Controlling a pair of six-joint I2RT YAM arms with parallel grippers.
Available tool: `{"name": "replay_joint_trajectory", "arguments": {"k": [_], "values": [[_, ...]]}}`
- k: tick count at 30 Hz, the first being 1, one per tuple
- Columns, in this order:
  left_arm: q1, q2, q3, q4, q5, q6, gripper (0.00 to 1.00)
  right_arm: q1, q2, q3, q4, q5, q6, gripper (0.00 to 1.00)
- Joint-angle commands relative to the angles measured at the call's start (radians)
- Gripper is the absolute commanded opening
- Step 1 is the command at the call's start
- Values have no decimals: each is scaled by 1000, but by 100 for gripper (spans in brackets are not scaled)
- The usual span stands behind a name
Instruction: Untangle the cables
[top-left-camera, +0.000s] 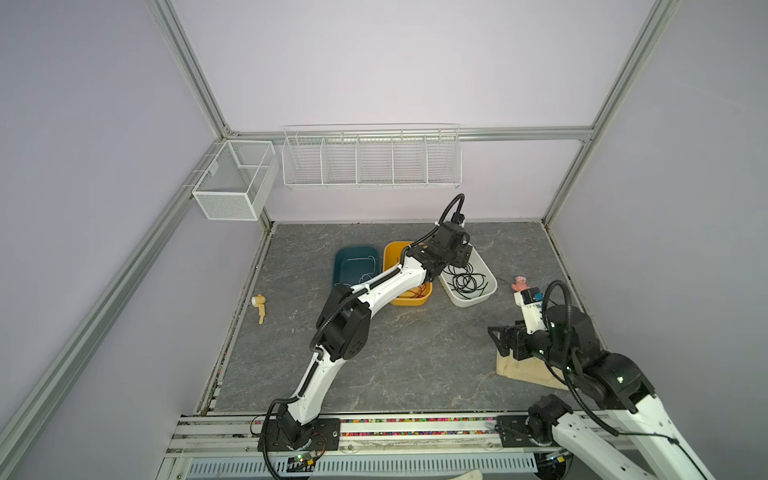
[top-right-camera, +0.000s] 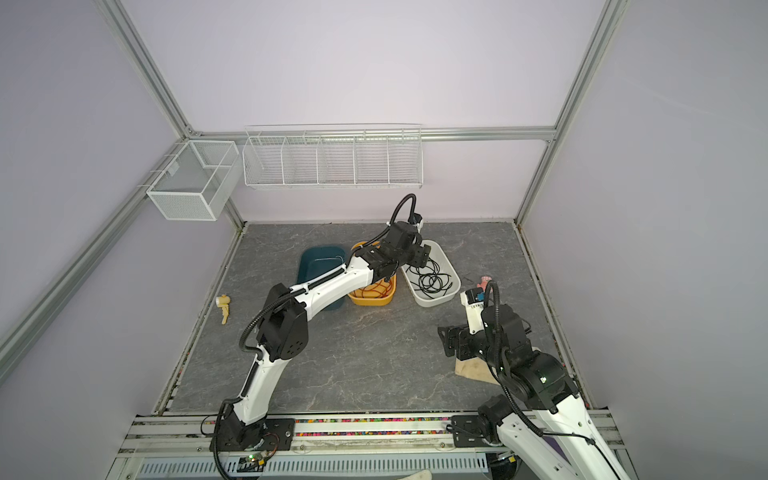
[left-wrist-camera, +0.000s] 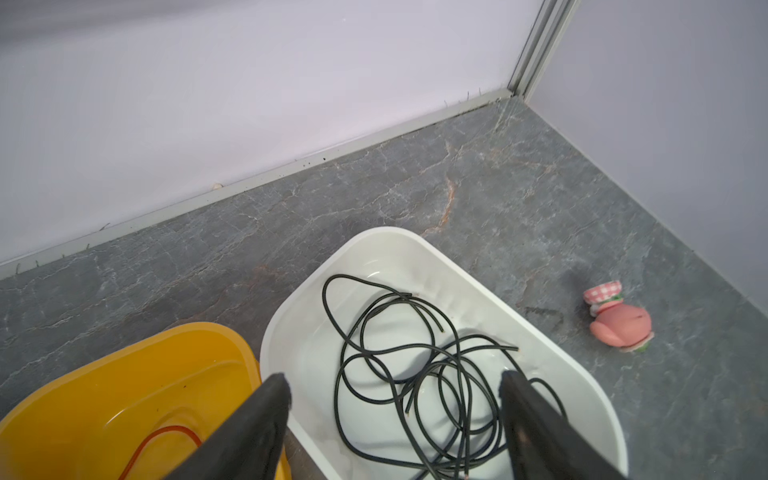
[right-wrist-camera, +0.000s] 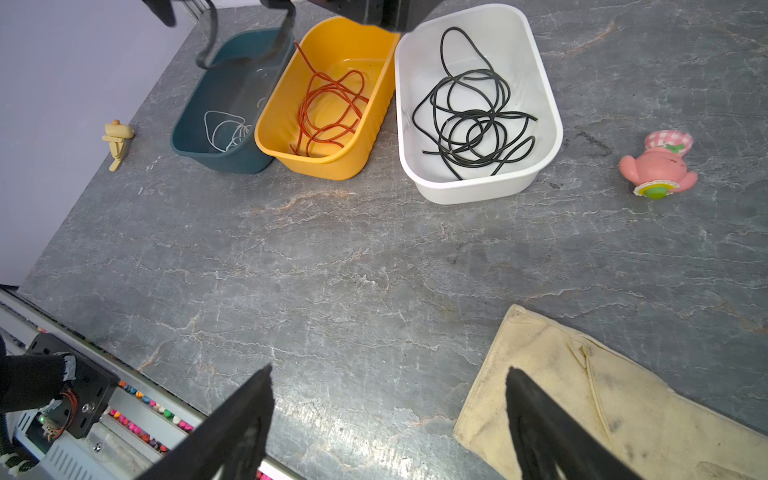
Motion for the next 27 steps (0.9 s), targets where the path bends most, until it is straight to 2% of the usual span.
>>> {"name": "replay_joint_trajectory", "arguments": {"k": [1,6,11,20,27], "values": [[8,-68,35,-57,12,45,87,7,-7,-17,22,20,-5,88],[12,-153,29,-122,8,94,100,7,-4,-17,21,40,1,88],[13,-288,-48,-160,-4,105,98,6,-3,-18,16,86,14,88],[18,-694,-499,-122,-112,69,99,4,-48,-30,18,228,84,88],[19,-943,-770,-147,-285,23,98,5,-75,-54,41,265,122,88]]}}
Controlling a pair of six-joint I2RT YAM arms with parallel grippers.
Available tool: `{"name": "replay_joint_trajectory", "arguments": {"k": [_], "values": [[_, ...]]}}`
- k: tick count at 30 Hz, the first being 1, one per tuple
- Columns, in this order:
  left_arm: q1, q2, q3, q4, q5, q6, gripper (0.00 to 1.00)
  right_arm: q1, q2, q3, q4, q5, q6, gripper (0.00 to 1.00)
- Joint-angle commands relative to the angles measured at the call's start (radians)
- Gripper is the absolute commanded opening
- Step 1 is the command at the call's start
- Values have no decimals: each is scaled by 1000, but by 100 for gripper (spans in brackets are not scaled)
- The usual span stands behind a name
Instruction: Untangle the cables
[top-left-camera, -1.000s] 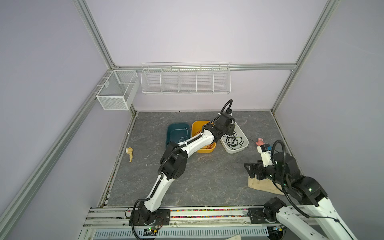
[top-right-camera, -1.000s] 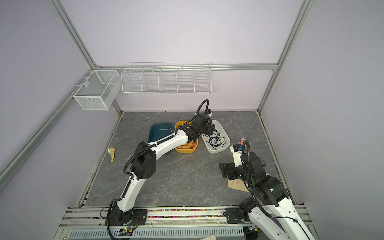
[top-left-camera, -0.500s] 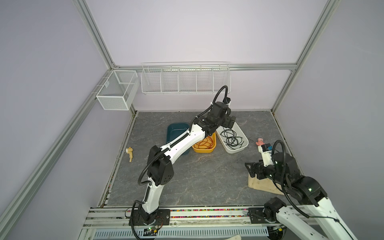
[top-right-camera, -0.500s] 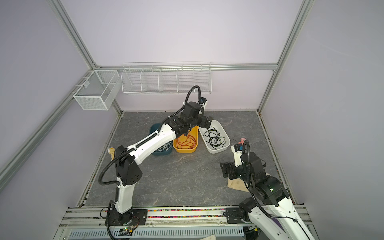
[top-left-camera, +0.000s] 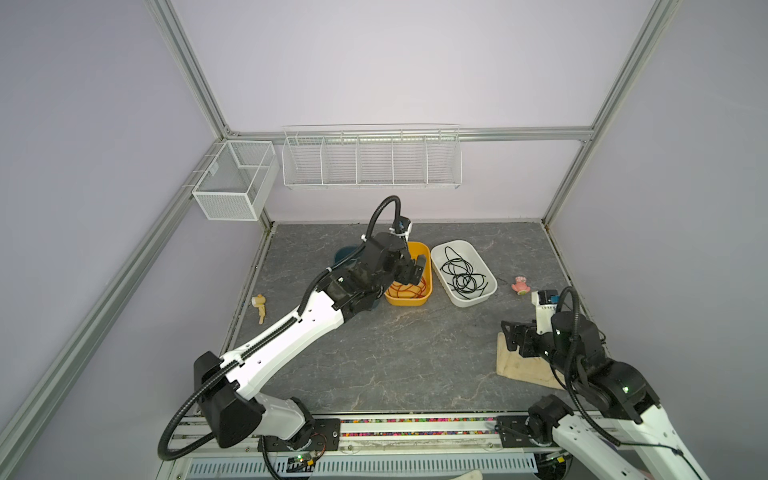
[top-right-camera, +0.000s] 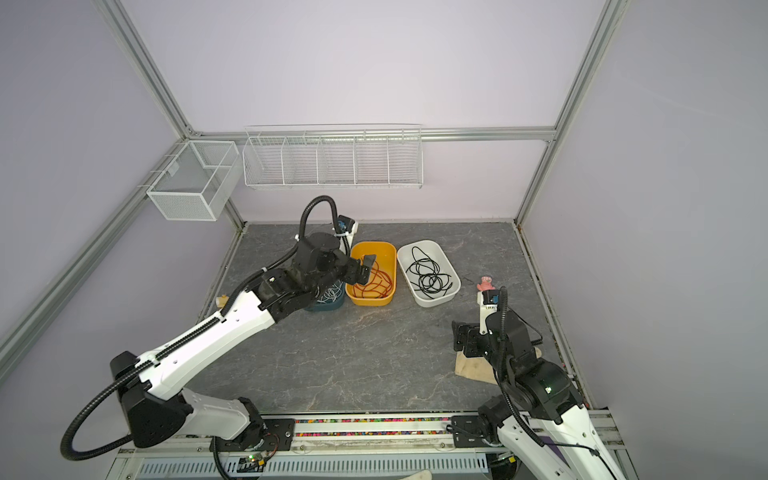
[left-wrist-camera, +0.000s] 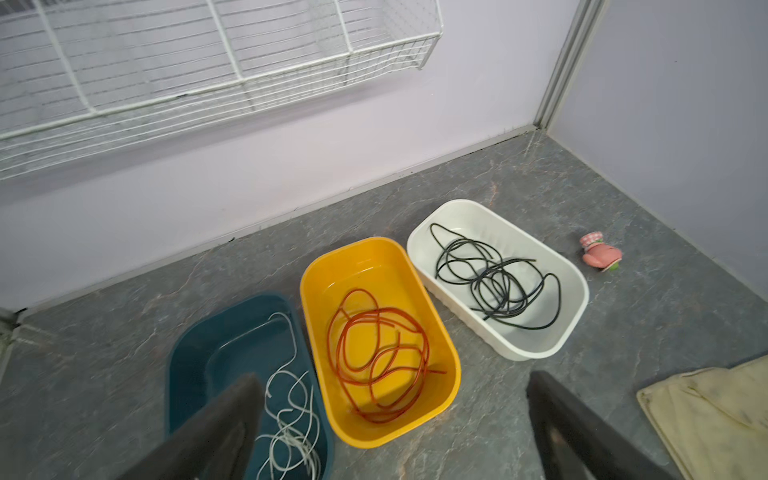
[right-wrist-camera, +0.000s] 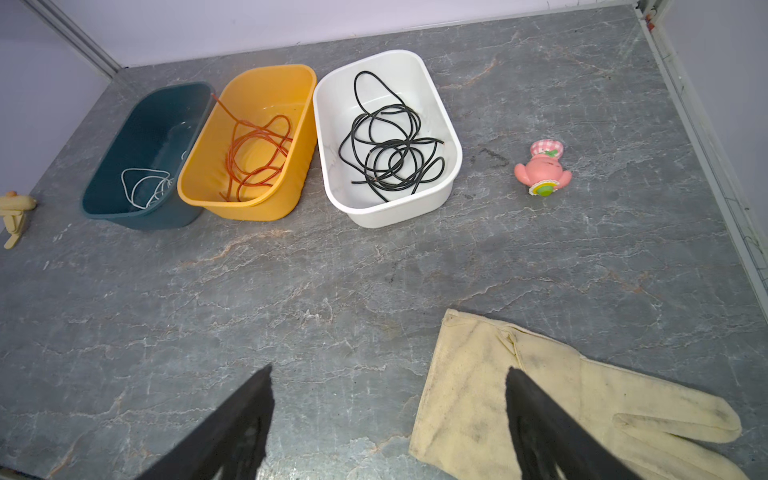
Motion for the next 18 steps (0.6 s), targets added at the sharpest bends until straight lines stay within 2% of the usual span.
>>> {"name": "replay_joint_trajectory", "arguments": {"k": [1,3,5,11,15,18], "values": [[7,-92,-94,-19,-132,-33,98,5,-5,-22,33,43,47,88],[14,-165,-178,4,-173,-43,99,5,1,-32,41,53,71,88],[39,-218,-241,-5,-145,-57,98,5,7,-47,54,55,88,88],[139,-305,-364,-71,-226,-141,98,4,29,-50,78,87,78,88],[207,-385,-483,-5,-291,-195,99,5,30,-56,105,98,55,88],[282,-427,-534,24,-267,-219,98,5,34,-58,116,92,66,88]]}}
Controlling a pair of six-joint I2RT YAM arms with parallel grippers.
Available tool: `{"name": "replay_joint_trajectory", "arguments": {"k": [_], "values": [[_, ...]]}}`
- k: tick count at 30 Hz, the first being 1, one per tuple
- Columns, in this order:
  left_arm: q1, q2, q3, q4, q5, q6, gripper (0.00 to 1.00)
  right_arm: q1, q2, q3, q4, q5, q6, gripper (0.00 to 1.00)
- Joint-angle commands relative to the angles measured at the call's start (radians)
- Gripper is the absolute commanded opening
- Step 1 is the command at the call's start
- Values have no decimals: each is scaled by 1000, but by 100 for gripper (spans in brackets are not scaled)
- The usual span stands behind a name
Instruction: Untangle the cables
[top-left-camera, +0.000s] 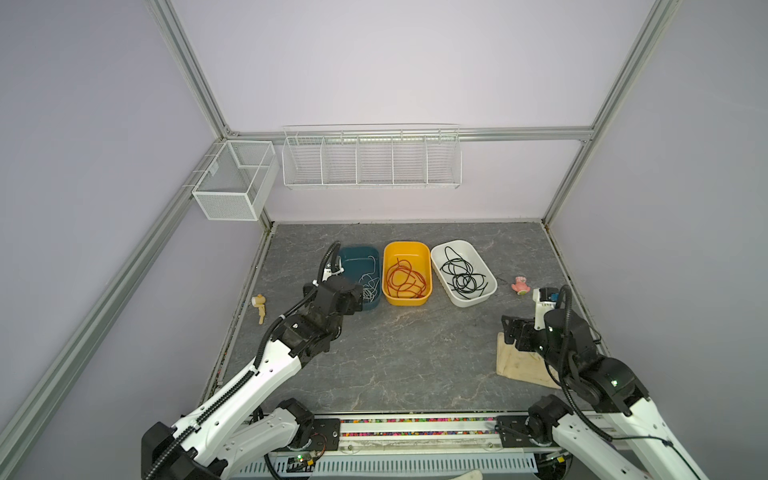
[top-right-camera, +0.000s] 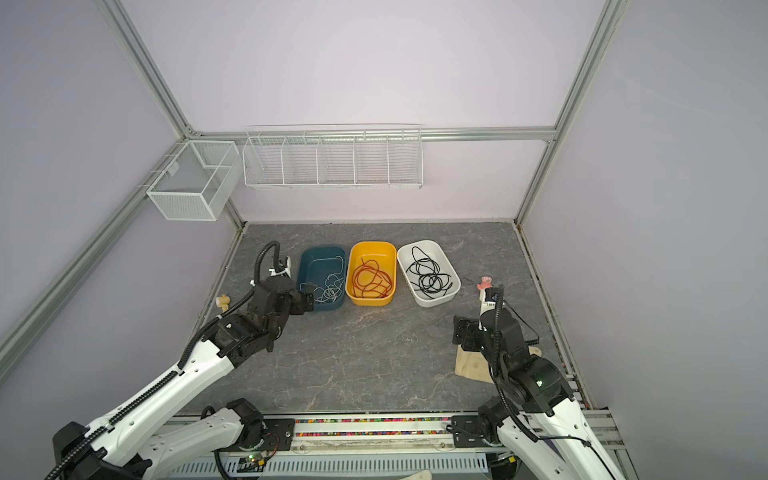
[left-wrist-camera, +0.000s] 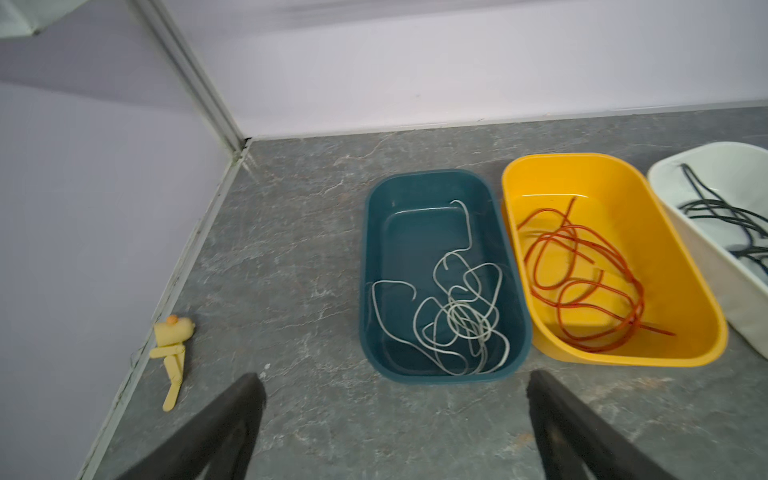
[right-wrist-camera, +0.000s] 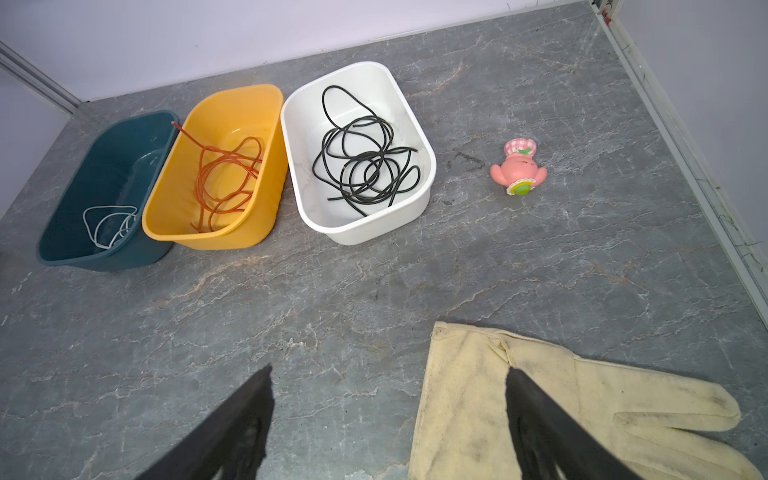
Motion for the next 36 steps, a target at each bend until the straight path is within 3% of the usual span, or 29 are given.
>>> {"name": "replay_joint_trajectory", "arguments": {"k": [1,7,12,15,18,20,28,36], "values": [[74,-39,-39,47,-33,-55,98,4,3,-20,43,14,6,88],[243,-44,-141,221,-36,33,98,4,0,-42,76,19,17,88],[409,-33,-229,344,41,0,98,4,-15,-48,91,33,2,88],[461,-20,-325,503,34,59,98,4,-41,-65,104,29,-6,88],[508,-3,-416,671,100,137,99,5,-71,-84,124,16,-15,89],[516,50,-432,761,68,146,99,4,-87,-96,134,22,-24,88],[544,336,-431,1091,113,137,98,4,-140,-134,169,43,-37,88],[543,551,-415,1287,194,192,98,3,-125,-150,228,71,-64,88]]}}
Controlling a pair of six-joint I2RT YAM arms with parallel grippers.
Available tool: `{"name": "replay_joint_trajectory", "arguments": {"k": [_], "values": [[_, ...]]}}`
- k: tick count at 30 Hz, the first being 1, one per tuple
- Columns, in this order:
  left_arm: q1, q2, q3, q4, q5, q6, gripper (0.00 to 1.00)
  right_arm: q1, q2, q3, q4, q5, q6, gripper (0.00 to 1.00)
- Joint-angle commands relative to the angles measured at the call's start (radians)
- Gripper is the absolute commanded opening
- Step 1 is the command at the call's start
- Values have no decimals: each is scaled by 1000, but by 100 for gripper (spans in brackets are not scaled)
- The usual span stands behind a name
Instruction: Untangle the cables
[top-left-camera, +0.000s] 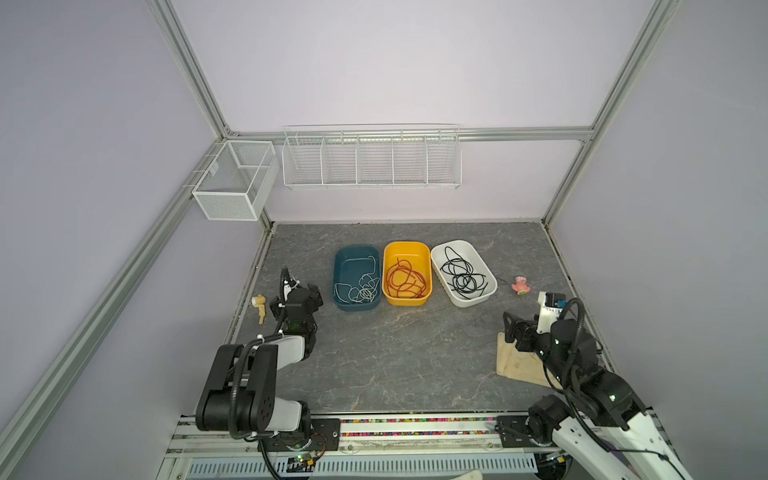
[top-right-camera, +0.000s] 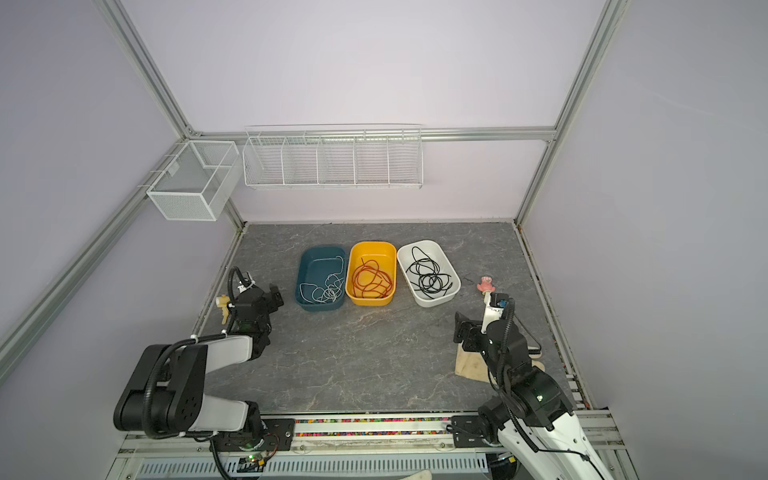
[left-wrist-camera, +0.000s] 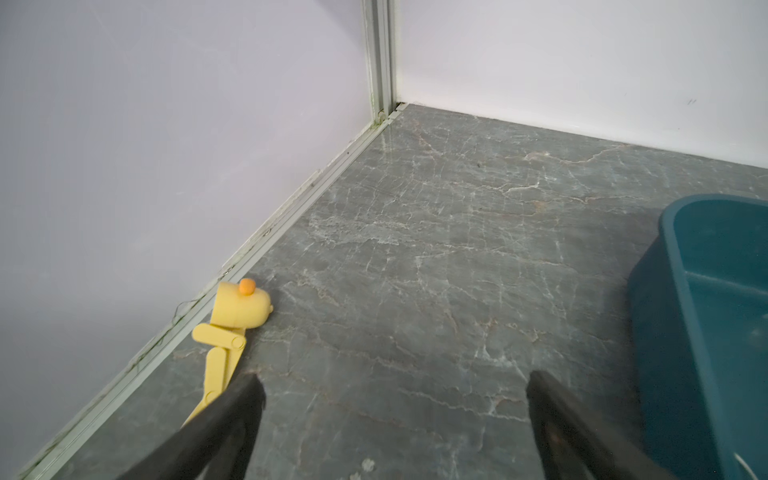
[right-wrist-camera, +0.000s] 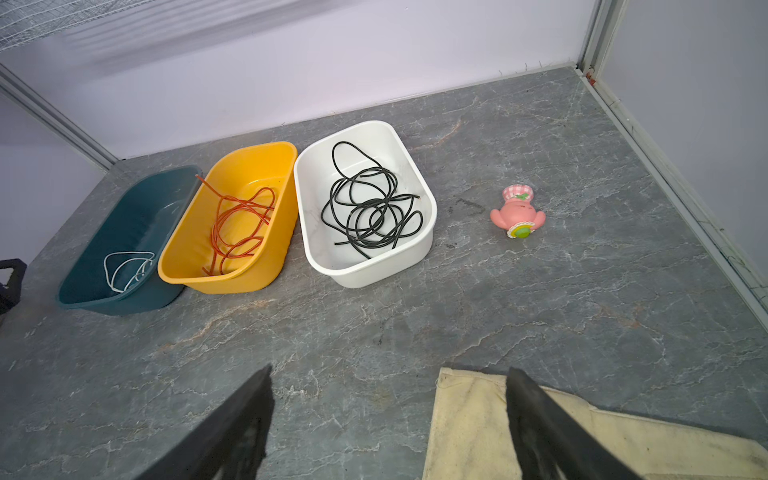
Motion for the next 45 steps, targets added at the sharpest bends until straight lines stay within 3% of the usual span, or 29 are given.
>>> {"name": "replay_joint_trajectory", "arguments": {"k": [1,6,13,26,38,45], "values": [[3,37,33,97,54,43,98,2,15,-18,75,38,-37,89],[4,79,-14,259,42,59,99,1,72,-54,213,86,-71,88],[-3,78,-4,233,43,71,99,-64,252,-69,417,180,-123,89],[-2,80,-5,242,44,72,99,-272,683,-107,866,197,-251,89],[-2,80,-5,242,44,71,99,-360,961,-224,1315,155,-422,89],[-2,79,-4,241,46,70,99,-376,1039,-243,1440,54,-452,89]]}}
